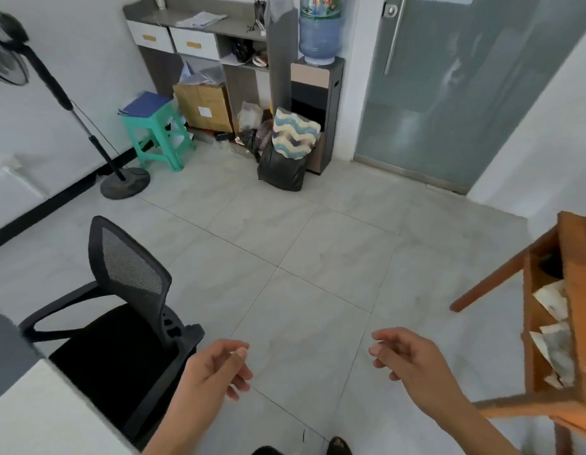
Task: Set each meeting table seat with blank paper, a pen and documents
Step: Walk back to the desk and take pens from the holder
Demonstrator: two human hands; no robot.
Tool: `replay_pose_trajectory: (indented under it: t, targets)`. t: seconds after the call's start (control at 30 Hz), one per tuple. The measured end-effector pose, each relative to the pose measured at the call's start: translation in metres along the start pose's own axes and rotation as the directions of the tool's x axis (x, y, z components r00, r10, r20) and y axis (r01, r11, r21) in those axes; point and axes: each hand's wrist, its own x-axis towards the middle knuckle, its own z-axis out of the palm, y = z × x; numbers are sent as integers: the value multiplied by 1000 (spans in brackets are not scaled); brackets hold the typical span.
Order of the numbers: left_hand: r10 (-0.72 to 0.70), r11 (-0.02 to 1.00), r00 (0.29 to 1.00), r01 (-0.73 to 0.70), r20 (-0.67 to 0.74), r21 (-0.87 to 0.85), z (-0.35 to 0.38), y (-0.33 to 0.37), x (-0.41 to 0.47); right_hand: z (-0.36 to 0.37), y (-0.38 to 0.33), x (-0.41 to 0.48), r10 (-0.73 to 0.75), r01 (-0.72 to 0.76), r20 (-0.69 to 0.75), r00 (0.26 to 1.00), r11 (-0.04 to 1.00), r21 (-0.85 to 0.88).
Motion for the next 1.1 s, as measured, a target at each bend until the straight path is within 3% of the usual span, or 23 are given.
replay_pose_trajectory:
  t: [0.23, 0.4, 0.73, 1.1]
  targets:
    - [-107, 992, 984, 96, -141, -86, -20, 24, 104, 20, -86, 157, -85, 94, 129, 988, 994, -60]
    - [-87, 993, 976, 68, -201, -100, -59, 63, 217, 66, -137, 259, -83, 90, 151, 985, 995, -38]
    - [27, 999, 991, -30, -131, -23, -111, 190, 431, 104, -261, 438, -101, 99, 96, 990, 995, 30]
    - [-23, 998, 969, 9, -248, -58, -138, 278, 654, 143, -371, 695, -96, 95, 190, 977, 995, 11]
